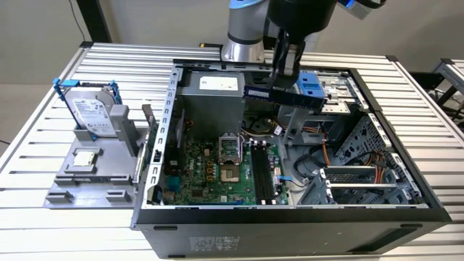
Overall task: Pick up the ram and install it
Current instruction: 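Insert the ram into the slot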
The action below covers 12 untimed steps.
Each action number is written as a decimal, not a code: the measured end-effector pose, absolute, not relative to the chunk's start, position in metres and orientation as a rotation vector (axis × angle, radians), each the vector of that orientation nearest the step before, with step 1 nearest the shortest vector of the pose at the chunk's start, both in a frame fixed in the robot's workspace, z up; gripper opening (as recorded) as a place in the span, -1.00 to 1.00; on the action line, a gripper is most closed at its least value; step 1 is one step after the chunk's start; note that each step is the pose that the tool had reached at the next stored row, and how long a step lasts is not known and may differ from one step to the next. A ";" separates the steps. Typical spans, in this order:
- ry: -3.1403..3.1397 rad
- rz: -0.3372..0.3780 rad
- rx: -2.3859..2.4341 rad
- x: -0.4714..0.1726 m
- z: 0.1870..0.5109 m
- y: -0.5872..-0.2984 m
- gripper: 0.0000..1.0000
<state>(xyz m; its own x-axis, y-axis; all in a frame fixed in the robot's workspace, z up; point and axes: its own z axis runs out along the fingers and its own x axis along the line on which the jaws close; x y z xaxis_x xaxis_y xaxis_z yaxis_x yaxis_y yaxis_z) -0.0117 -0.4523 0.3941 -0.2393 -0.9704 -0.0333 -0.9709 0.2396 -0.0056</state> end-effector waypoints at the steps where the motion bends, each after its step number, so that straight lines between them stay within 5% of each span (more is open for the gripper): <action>1: 2.465 0.025 -1.899 -0.012 0.394 -0.452 -1.00; 12: 2.638 0.020 -1.648 -0.012 0.393 -0.452 -1.00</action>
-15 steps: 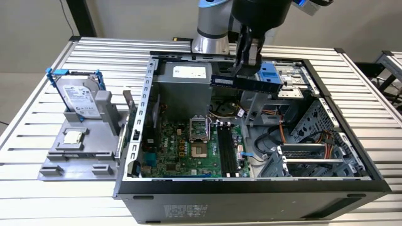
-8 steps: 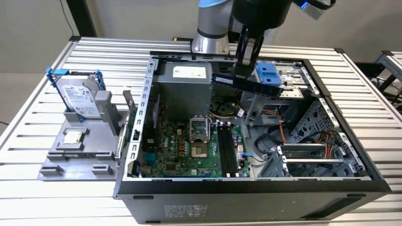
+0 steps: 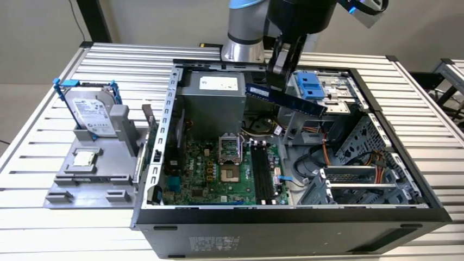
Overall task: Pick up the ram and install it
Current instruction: 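Insert the ram into the slot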
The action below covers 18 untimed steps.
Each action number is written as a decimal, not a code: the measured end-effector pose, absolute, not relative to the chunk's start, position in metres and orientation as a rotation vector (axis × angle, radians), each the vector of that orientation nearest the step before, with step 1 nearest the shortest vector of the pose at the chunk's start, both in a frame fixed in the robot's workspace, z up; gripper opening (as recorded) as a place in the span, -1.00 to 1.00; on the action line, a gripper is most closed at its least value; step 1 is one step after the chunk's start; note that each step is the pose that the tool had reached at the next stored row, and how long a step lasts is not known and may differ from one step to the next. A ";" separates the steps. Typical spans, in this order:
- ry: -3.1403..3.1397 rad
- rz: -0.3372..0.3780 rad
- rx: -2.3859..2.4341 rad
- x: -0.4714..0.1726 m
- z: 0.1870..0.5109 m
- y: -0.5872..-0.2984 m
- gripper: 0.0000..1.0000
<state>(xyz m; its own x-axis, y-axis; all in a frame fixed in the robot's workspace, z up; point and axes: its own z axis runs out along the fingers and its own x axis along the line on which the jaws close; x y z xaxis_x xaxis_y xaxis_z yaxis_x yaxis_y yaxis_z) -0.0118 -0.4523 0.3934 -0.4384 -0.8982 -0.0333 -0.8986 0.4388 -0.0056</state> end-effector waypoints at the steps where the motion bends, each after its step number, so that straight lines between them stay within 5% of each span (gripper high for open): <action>1: 2.654 0.020 -1.622 -0.012 0.393 -0.452 -1.00; 18: 2.870 0.012 -1.195 -0.012 0.392 -0.452 -1.00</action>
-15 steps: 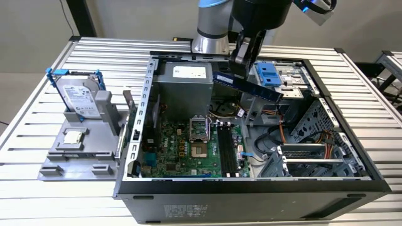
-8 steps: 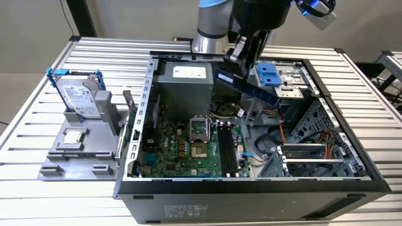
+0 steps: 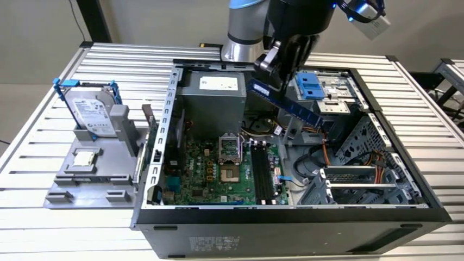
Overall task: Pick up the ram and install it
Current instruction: 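Insert the ram into the slot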
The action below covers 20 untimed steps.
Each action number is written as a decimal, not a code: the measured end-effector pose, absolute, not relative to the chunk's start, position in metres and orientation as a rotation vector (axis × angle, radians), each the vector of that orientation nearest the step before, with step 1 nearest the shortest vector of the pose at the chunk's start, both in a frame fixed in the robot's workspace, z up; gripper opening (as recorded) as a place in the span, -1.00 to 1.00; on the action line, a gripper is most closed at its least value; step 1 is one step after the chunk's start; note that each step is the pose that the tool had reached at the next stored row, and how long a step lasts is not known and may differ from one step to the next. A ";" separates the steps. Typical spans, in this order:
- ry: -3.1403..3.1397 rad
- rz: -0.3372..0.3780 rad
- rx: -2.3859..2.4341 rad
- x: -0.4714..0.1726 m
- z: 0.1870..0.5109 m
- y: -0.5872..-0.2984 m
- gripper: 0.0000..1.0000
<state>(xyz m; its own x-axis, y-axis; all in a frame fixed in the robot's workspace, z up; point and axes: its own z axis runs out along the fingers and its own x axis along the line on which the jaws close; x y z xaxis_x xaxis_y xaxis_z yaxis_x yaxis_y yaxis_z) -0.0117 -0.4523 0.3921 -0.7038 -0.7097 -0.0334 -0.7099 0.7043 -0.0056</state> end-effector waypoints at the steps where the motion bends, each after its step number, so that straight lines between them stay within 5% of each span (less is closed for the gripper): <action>1: 2.880 0.011 -1.169 -0.012 0.392 -0.452 -1.00; 20: 3.038 0.002 -0.657 -0.012 0.389 -0.452 -1.00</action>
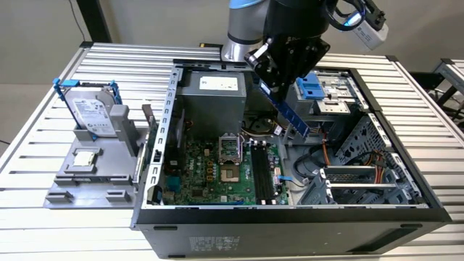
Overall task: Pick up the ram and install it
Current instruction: 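Insert the ram into the slot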
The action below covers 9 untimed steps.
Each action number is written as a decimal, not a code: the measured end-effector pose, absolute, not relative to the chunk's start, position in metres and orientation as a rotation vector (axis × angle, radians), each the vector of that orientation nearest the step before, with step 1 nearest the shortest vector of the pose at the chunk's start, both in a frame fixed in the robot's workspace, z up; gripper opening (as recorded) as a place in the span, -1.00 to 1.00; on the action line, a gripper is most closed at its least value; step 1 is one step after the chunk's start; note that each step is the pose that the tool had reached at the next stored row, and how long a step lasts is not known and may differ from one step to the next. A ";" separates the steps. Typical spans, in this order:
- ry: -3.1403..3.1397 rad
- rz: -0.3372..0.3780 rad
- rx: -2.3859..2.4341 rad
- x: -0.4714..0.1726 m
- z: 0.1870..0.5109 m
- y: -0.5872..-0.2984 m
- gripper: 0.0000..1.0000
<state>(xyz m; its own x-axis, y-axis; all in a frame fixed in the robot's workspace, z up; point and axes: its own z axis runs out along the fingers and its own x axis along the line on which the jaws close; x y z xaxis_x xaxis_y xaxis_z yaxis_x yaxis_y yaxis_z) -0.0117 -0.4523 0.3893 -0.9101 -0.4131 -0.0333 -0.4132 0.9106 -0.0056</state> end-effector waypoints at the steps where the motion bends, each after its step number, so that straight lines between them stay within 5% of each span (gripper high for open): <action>1: 3.043 0.002 -0.630 -0.012 0.389 -0.452 -1.00; 9: 3.078 -0.002 -0.433 -0.012 0.387 -0.452 -1.00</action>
<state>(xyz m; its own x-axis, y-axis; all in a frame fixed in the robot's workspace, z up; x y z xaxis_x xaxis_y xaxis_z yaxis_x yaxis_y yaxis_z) -0.0117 -0.4523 0.3870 -0.9607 -0.2757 -0.0332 -0.2756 0.9612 -0.0057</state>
